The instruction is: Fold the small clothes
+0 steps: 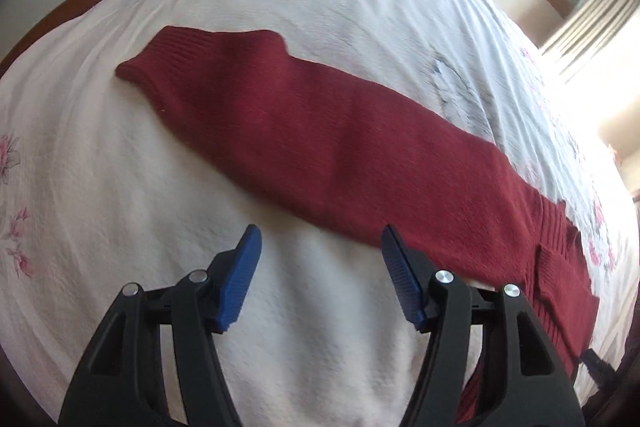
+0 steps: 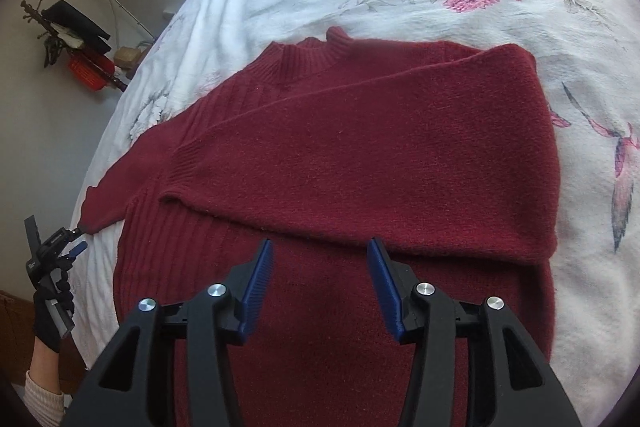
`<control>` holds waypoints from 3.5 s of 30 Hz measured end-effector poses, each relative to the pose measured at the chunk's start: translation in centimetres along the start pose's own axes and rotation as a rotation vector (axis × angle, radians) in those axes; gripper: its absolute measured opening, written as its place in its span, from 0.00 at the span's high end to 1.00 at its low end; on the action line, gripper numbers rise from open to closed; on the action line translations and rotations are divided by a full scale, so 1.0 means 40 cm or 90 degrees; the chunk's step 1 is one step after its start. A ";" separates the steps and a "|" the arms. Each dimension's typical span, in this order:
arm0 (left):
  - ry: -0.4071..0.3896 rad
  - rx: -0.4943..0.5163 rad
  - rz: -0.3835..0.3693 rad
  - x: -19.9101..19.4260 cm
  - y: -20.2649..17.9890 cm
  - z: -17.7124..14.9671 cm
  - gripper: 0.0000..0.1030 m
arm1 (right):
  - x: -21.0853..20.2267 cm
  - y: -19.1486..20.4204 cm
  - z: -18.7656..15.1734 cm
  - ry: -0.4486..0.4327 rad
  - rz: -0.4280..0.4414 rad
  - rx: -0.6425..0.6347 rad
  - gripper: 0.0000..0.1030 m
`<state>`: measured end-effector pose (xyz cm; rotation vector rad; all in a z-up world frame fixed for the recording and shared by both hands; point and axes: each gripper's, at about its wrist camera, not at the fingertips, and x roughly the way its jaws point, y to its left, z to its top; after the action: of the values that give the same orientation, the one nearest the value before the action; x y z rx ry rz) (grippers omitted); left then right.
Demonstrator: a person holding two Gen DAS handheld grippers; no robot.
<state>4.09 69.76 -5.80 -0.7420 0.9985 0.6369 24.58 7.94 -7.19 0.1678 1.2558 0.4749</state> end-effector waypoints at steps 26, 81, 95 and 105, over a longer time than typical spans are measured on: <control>-0.111 -0.066 -0.101 -0.009 0.047 0.168 0.95 | 0.036 -0.009 -0.008 -0.004 -0.021 -0.006 0.52; 0.037 0.265 -0.045 0.152 -0.263 -0.018 0.63 | 0.264 0.564 0.104 0.140 0.131 -0.103 0.48; -0.007 0.194 -0.109 0.062 -0.228 0.007 0.63 | 0.338 0.622 0.141 0.145 0.180 -0.089 0.86; 0.000 0.252 -0.137 0.069 -0.381 -0.064 0.62 | 0.099 0.428 0.192 0.015 0.135 -0.088 0.86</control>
<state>15.55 59.03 -5.33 -0.4891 0.9897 0.2406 28.37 25.96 -1.81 0.1797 1.2294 0.7471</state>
